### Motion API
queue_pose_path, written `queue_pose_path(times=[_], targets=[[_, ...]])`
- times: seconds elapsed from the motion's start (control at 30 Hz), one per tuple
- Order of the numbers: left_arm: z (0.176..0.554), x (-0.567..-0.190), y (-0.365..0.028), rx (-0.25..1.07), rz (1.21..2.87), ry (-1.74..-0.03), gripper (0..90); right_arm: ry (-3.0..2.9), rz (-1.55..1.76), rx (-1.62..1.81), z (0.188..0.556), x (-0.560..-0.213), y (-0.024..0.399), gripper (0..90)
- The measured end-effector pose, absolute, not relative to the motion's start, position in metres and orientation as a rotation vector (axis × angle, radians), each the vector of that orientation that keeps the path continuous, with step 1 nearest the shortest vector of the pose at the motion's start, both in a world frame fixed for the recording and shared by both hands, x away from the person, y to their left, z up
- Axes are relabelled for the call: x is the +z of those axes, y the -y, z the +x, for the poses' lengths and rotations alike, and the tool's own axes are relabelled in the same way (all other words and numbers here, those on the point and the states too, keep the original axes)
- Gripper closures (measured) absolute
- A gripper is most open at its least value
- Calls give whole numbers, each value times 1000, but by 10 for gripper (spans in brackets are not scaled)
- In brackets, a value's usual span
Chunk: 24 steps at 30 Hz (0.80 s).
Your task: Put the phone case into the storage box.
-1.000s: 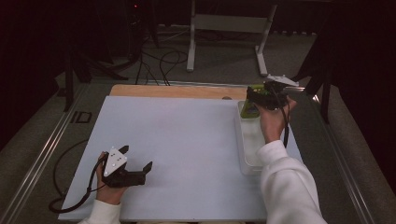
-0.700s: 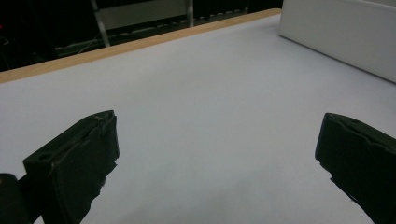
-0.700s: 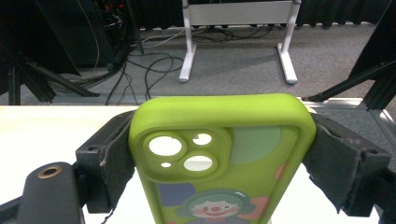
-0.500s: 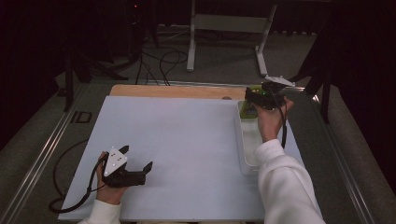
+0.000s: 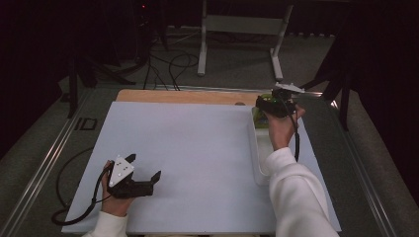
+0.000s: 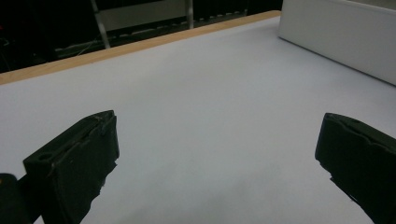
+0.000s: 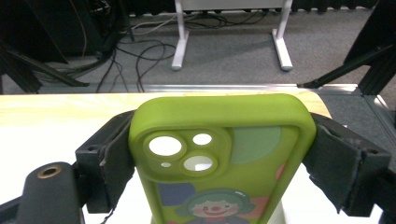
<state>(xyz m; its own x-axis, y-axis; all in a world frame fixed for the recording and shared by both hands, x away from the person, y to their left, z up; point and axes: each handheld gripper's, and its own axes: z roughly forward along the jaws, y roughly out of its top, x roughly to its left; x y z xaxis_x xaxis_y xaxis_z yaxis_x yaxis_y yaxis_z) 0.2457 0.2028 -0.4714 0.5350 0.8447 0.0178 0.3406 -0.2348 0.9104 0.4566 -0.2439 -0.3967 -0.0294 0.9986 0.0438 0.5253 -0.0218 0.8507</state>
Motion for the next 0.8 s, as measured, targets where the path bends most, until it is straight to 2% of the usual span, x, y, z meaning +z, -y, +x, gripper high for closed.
queue_pose_path(times=[0.8], targets=[[245,-471,-203,652,1808,-982,1,-1653,1688,853,464,-425,243,152]])
